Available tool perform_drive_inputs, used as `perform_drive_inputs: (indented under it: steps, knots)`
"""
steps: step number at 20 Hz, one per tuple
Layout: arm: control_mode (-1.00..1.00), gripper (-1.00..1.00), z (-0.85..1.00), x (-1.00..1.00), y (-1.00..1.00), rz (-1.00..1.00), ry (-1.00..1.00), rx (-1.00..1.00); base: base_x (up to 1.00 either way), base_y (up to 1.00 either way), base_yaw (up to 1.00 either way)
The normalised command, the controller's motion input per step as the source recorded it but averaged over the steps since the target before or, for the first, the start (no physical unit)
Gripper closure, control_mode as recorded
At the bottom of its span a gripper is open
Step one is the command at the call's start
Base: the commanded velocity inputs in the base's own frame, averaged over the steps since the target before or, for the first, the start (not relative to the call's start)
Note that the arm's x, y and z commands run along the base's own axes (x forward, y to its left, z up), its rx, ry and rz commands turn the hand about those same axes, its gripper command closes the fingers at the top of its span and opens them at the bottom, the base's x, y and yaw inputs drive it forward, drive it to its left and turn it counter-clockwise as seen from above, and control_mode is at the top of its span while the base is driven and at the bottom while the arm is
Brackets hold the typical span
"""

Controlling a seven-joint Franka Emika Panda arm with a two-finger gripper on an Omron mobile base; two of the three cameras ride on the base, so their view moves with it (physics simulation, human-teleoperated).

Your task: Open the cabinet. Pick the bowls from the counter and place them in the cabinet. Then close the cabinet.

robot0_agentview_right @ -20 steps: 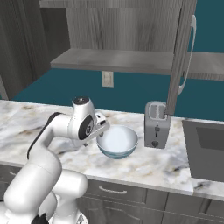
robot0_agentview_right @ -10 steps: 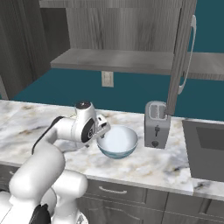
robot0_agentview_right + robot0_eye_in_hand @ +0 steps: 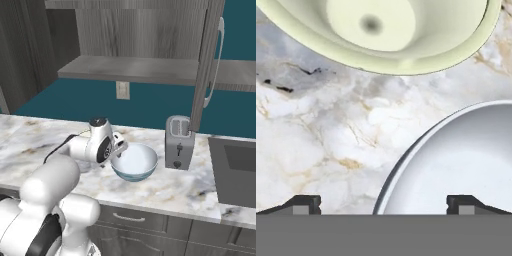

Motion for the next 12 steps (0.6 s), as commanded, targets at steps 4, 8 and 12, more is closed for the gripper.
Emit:
perform_drive_inputs:
  steps: [4,8,12]
  knots:
    - [-1.00,-1.00,-0.16,0.27,-0.08,0.00,0.00,0.00,0.00,0.00,0.00]
    - [-1.00,-1.00,-0.15,0.24,-0.11,0.00,0.00,0.00,0.00,0.00,0.00]
    - [-1.00,-1.00,-0.17,0.23,-0.05,0.00,0.00,0.00,0.00,0.00,0.00]
